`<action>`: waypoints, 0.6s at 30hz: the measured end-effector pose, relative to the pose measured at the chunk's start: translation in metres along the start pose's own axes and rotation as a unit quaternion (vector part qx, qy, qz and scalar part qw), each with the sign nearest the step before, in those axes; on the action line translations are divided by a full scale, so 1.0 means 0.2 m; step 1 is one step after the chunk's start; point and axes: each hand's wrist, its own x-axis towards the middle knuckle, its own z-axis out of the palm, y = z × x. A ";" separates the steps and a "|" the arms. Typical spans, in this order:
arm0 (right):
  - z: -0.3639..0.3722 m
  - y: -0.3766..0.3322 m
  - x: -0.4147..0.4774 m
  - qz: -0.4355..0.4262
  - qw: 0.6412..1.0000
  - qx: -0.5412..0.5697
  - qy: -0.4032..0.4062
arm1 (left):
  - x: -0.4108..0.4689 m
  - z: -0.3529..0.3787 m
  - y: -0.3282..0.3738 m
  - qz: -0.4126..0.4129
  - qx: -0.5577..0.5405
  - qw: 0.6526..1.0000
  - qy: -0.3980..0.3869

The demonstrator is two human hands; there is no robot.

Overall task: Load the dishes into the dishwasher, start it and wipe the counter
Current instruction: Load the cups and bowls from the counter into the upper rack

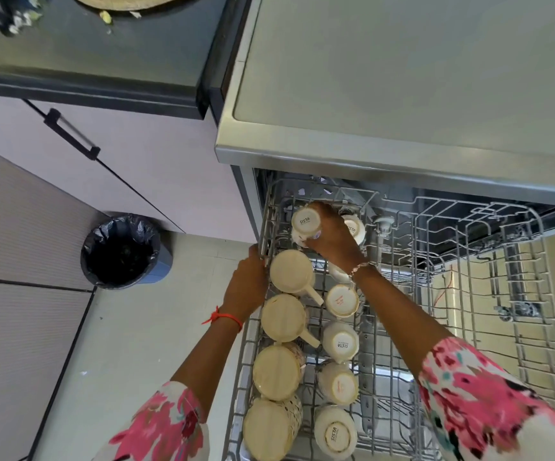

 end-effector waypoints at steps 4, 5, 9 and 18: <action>0.13 0.07 0.10 0.019 0.997 -0.057 -0.046 | 0.02 0.04 -0.04 0.014 0.070 0.997 0.013; 0.15 0.08 0.12 0.022 0.996 -0.066 -0.060 | 0.03 0.04 -0.04 0.013 0.076 0.997 0.014; 0.21 0.12 0.14 0.011 0.991 -0.085 -0.099 | 0.04 0.06 -0.08 0.019 0.064 0.998 0.015; 0.14 0.16 0.10 0.031 0.991 -0.047 -0.123 | 0.05 0.07 -0.09 0.028 0.029 0.999 -0.012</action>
